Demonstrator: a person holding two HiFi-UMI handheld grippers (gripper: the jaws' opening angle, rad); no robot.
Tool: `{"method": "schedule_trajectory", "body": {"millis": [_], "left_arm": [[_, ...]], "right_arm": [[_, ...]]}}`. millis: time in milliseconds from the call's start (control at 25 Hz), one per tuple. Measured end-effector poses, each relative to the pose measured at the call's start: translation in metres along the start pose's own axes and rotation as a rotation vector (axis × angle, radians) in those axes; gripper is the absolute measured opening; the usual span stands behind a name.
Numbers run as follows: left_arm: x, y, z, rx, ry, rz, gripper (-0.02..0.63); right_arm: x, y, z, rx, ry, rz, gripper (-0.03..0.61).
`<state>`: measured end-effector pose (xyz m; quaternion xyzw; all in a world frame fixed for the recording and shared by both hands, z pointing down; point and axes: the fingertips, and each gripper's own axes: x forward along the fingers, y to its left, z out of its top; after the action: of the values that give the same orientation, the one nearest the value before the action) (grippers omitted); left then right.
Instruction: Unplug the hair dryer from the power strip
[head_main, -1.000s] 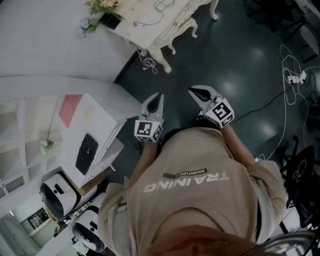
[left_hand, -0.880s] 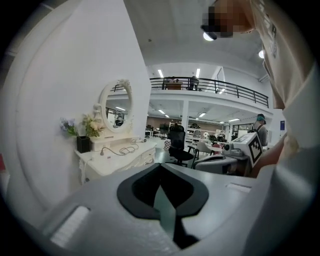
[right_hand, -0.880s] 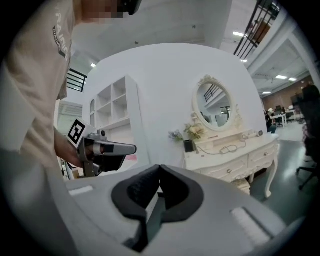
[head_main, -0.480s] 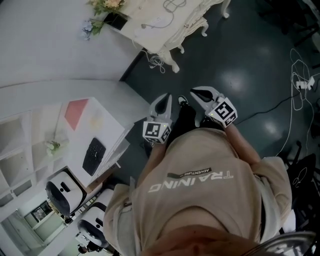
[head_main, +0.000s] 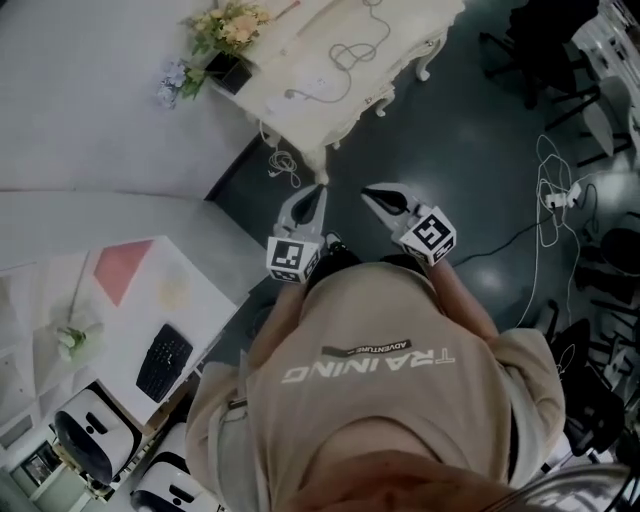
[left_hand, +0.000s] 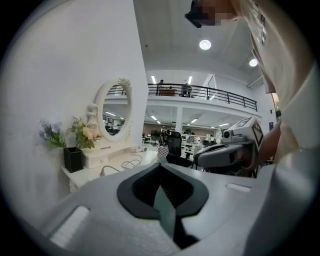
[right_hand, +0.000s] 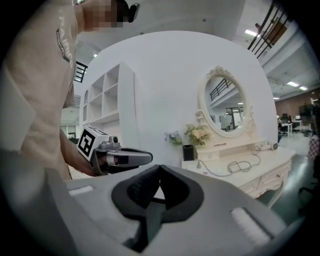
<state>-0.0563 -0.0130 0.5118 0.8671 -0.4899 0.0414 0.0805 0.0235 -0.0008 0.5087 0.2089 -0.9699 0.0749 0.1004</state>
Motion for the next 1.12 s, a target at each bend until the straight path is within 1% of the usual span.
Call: {"method": "schedule_trajectory", "body": {"millis": [120,200,240,320,480,640,720,840,920,960,1120], "left_arm": [[0.012,0.024,-0.009,0.005,0.008,-0.047,0.006],[0.018,0.034,-0.019,-0.038,0.028,-0.053,0.006],[0.019,0.039,-0.022,-0.06,0.036,-0.046,0.006],[0.021,0.05,-0.021,-0.076,0.044,-0.031,0.006],[0.047,0.075,-0.022,-0.065,0.061,0.0,0.006],[0.08,0.093,-0.016,-0.051,0.097,0.036,0.006],[0.1,0.102,-0.009,-0.048,0.119,0.064,0.006],[0.129,0.124,0.008,-0.034,0.147,0.132,0.006],[0.15,0.143,0.017,-0.024,0.168,0.176,0.006],[0.159,0.15,0.02,-0.035,0.173,0.198,0.006],[0.182,0.175,0.023,-0.124,0.161,0.301,0.006]], "right_arm": [[0.022,-0.012,-0.001,0.052,-0.013,-0.043,0.003],[0.03,-0.013,-0.002,0.075,0.004,-0.035,0.003],[0.033,-0.013,-0.004,0.077,0.018,-0.029,0.003],[0.043,-0.021,-0.002,0.074,0.031,-0.022,0.003],[0.068,-0.055,0.006,0.065,0.016,0.002,0.003],[0.088,-0.086,0.006,0.061,0.005,0.075,0.003],[0.095,-0.109,0.006,0.056,0.014,0.127,0.003],[0.108,-0.149,0.018,0.039,0.005,0.21,0.004],[0.121,-0.181,0.024,0.033,-0.001,0.242,0.003],[0.126,-0.195,0.024,0.026,0.005,0.253,0.004],[0.151,-0.237,0.017,-0.004,0.033,0.295,0.003]]}}
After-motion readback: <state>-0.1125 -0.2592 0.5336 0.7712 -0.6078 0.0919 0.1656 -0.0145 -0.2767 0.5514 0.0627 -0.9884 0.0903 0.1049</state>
